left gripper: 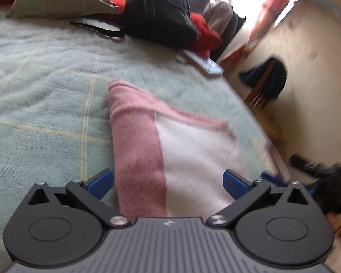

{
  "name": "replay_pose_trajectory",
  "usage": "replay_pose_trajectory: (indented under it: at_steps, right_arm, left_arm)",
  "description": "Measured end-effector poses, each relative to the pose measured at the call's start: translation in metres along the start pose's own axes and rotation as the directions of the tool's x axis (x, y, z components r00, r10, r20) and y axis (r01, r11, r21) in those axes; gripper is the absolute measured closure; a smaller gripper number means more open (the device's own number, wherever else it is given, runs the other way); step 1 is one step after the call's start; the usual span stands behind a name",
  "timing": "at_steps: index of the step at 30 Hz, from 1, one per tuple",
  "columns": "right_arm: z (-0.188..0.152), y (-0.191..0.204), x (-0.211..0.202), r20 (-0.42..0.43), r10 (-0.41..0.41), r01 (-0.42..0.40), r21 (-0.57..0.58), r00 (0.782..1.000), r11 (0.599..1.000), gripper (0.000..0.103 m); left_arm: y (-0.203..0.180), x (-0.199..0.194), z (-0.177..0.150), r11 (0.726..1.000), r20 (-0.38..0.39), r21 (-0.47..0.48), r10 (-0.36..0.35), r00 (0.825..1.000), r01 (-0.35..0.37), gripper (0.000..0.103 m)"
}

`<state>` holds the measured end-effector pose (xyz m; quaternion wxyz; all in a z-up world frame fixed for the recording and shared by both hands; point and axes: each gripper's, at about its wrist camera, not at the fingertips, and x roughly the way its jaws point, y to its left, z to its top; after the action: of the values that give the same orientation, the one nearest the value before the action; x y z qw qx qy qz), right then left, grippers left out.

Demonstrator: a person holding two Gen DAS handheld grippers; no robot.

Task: Fold clothes

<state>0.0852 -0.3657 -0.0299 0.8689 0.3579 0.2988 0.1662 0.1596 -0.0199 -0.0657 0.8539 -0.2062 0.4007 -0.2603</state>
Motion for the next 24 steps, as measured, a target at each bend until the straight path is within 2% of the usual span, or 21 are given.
replay_pose_trajectory:
  at_steps: [3, 7, 12, 15, 20, 23, 24]
  right_arm:
    - [0.014, -0.024, 0.009, -0.042, 0.0, 0.004, 0.102, 0.999, 0.995, 0.0]
    - [0.026, -0.055, 0.027, -0.13, 0.033, -0.003, 0.224, 0.991, 0.975, 0.0]
    - [0.024, -0.073, 0.051, -0.211, 0.053, 0.004, 0.258, 0.976, 0.966, 0.0]
    - [0.02, -0.082, 0.061, -0.236, 0.081, -0.012, 0.282, 0.968, 0.959, 0.0]
    - [0.026, -0.084, 0.059, -0.216, 0.114, -0.05, 0.28, 0.97, 0.959, 0.0]
    - [0.032, -0.074, 0.048, -0.14, 0.076, -0.048, 0.195, 0.987, 0.98, 0.0]
    - [0.034, -0.07, 0.046, -0.121, 0.063, -0.042, 0.164, 0.991, 0.985, 0.003]
  left_arm:
    - [0.017, 0.004, 0.007, 0.996, -0.01, -0.078, -0.05, 0.999, 0.049, 0.001]
    - [0.033, 0.017, 0.012, 0.99, -0.071, -0.139, -0.047, 0.996, 0.037, 0.002]
    - [0.049, 0.041, 0.015, 0.973, -0.157, -0.226, -0.087, 0.984, 0.05, 0.002]
    - [0.053, 0.051, 0.019, 0.959, -0.173, -0.266, -0.146, 0.974, 0.096, 0.001]
    - [0.053, 0.067, 0.021, 0.958, -0.196, -0.266, -0.165, 0.967, 0.11, 0.001]
    - [0.05, 0.071, 0.022, 0.963, -0.202, -0.247, -0.156, 0.967, 0.104, 0.001]
    - [0.05, 0.071, 0.022, 0.963, -0.198, -0.25, -0.157, 0.968, 0.105, 0.001]
